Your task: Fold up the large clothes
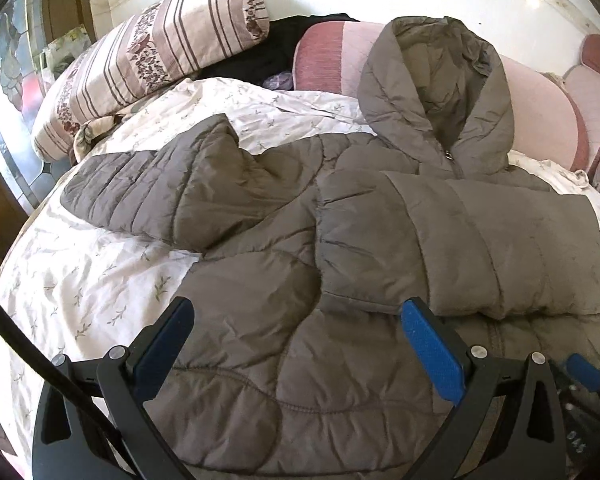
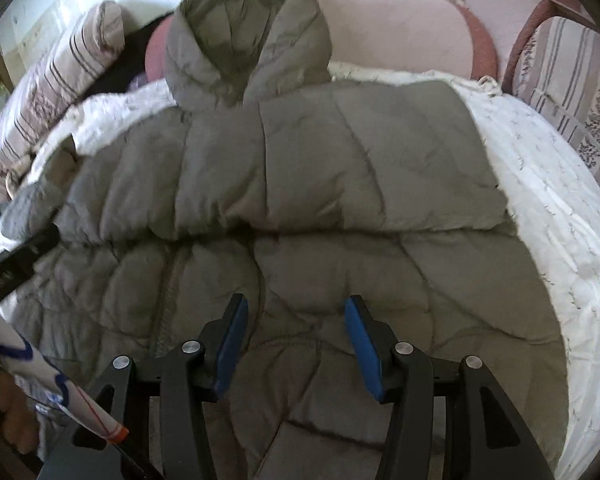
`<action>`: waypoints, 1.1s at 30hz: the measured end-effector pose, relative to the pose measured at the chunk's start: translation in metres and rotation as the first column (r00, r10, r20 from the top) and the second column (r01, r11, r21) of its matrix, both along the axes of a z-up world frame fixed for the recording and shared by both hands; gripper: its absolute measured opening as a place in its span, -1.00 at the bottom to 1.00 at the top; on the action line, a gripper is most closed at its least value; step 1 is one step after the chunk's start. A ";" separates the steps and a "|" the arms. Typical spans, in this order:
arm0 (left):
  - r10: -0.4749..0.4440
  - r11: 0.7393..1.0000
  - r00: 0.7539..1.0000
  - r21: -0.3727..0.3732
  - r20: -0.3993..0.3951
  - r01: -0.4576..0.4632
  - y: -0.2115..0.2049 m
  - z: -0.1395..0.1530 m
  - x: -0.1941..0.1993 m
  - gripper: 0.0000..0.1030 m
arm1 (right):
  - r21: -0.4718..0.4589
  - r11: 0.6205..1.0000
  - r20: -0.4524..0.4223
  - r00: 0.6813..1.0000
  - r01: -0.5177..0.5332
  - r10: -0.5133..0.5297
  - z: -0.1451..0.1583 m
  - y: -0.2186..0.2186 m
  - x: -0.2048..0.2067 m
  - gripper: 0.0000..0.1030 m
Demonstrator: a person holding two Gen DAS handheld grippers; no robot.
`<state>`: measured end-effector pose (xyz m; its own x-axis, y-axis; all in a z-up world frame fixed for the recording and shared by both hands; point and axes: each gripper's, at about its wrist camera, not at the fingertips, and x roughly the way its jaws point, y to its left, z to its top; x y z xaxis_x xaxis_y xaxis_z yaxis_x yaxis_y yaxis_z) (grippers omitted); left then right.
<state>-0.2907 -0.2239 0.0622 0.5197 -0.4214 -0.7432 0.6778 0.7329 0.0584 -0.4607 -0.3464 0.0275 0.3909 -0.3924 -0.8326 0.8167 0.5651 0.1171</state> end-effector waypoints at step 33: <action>-0.046 0.997 0.989 -0.061 0.140 0.054 0.001 0.015 -0.017 1.00 | -0.208 0.975 -0.235 0.972 -0.075 0.024 -0.015 0.028 0.030 0.27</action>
<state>-0.3074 -0.2232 0.0775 0.5925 -0.4942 -0.6362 0.7024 0.7036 0.1077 -0.4306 -0.3183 0.0128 0.2222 -0.5558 -0.8011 0.7776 0.5967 -0.1982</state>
